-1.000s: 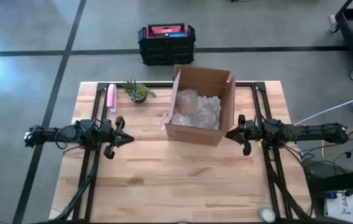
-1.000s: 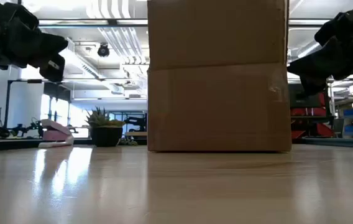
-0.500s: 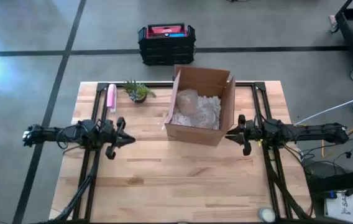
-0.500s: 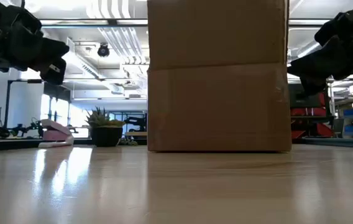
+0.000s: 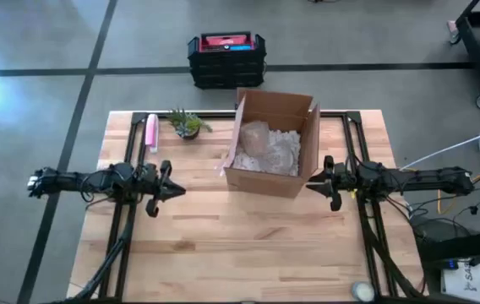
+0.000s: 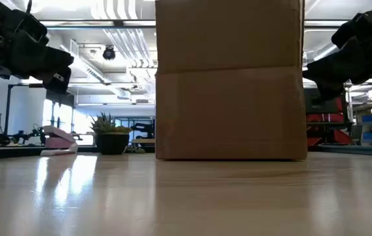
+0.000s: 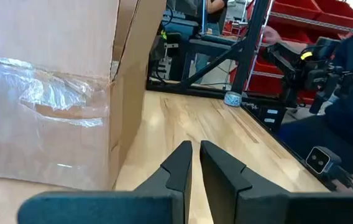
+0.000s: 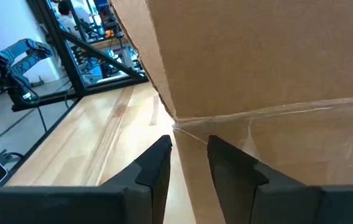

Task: Wrap mug
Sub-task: Return to Home Position

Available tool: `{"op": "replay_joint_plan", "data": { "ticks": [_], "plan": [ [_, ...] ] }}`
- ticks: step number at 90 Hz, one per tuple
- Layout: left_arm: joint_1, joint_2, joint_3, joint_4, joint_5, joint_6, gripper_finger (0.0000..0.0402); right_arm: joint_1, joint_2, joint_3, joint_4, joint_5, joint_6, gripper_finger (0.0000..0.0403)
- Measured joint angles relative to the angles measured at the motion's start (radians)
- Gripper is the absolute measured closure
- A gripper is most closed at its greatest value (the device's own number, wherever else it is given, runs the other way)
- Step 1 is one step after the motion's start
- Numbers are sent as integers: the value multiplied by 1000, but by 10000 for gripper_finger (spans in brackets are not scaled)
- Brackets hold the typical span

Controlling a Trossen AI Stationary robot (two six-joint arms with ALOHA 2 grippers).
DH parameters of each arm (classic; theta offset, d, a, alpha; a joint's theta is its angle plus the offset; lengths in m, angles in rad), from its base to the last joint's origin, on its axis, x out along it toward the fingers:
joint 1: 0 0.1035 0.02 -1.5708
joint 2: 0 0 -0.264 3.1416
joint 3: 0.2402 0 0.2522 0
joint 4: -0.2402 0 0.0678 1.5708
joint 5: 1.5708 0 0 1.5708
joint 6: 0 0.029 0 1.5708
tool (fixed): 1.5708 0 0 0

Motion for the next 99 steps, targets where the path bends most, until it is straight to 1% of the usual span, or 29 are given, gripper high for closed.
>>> {"op": "replay_joint_plan", "data": {
  "ticks": [99],
  "plan": [
    [0,128,0,0,0,0,381,0,0,0,0,0,0,272]
  ]
}}
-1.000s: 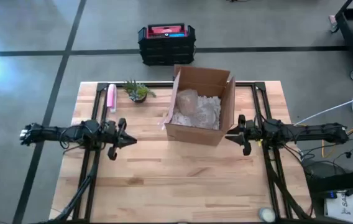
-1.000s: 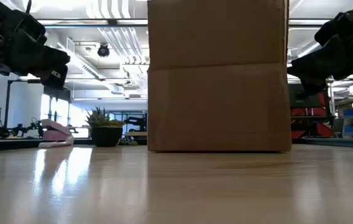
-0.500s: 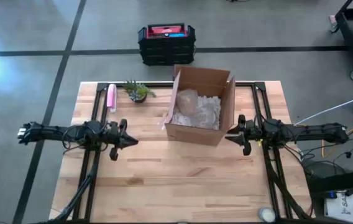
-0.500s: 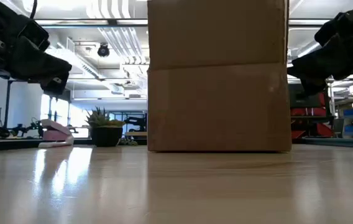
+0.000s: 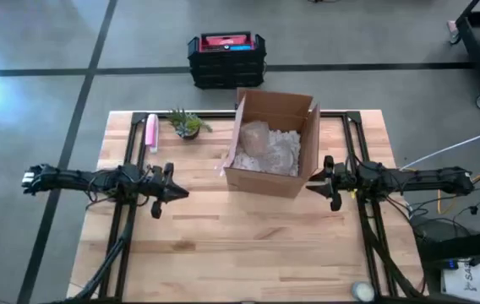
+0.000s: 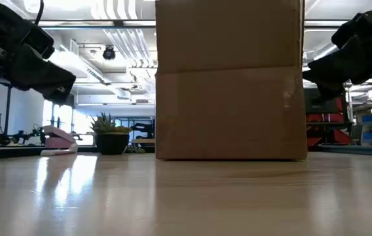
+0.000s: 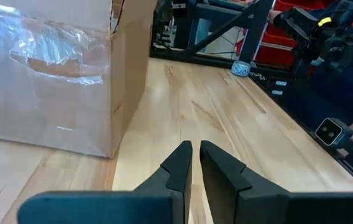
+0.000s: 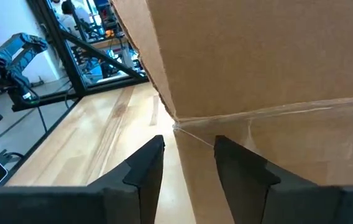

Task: Wrap mug
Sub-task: Return to Home Position

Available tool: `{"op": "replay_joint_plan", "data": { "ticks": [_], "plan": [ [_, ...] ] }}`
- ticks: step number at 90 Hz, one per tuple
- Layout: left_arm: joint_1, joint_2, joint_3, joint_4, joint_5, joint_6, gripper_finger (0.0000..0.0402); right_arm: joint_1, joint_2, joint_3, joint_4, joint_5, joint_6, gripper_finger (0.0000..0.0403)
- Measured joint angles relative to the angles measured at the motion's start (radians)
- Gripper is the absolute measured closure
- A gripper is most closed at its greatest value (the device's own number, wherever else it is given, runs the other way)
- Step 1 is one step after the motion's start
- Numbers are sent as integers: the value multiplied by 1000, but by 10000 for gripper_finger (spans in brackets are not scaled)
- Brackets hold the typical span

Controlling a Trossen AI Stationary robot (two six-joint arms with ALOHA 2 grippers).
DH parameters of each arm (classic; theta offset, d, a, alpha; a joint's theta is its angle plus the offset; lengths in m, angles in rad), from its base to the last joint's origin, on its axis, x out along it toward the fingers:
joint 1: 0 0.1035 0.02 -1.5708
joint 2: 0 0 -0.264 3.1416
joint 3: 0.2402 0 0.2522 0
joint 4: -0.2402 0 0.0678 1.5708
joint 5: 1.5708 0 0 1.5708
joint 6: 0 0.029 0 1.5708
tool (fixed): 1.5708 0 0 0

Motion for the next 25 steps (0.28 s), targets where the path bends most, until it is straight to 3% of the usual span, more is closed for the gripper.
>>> {"op": "replay_joint_plan", "data": {
  "ticks": [25],
  "plan": [
    [0,19,0,0,0,0,381,0,0,0,0,0,0,289]
  ]
}}
